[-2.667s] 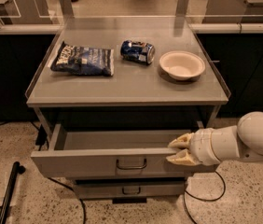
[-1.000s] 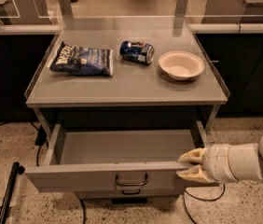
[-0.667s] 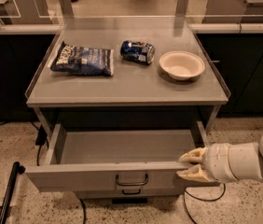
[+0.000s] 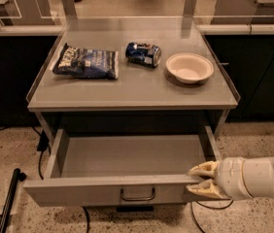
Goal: Open top drawer
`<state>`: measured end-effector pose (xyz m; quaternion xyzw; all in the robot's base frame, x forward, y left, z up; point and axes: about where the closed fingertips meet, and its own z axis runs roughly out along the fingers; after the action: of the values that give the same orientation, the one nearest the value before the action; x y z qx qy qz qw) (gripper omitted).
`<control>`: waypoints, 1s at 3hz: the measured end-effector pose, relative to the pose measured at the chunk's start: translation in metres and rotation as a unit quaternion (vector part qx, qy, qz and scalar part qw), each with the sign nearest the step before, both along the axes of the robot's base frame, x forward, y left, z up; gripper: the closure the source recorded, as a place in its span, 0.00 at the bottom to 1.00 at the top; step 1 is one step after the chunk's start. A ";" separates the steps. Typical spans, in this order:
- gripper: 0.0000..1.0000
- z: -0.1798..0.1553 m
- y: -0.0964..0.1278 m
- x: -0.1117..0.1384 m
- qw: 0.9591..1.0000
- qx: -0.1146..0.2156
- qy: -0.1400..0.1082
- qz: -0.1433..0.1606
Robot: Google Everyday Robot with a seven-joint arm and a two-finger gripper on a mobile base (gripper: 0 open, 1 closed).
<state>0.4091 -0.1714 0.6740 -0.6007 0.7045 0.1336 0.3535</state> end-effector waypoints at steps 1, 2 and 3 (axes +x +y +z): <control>0.28 0.000 0.000 0.000 1.000 0.000 0.000 0.000; 0.29 0.000 0.000 0.000 1.000 0.000 0.000 0.000; 0.52 0.000 0.000 0.000 1.000 0.000 0.000 0.000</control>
Offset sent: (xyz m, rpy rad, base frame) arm 0.0000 0.0000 0.0000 0.0000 0.0000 0.0001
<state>0.4091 -0.1713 0.6740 -0.6008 0.7044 0.1336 0.3535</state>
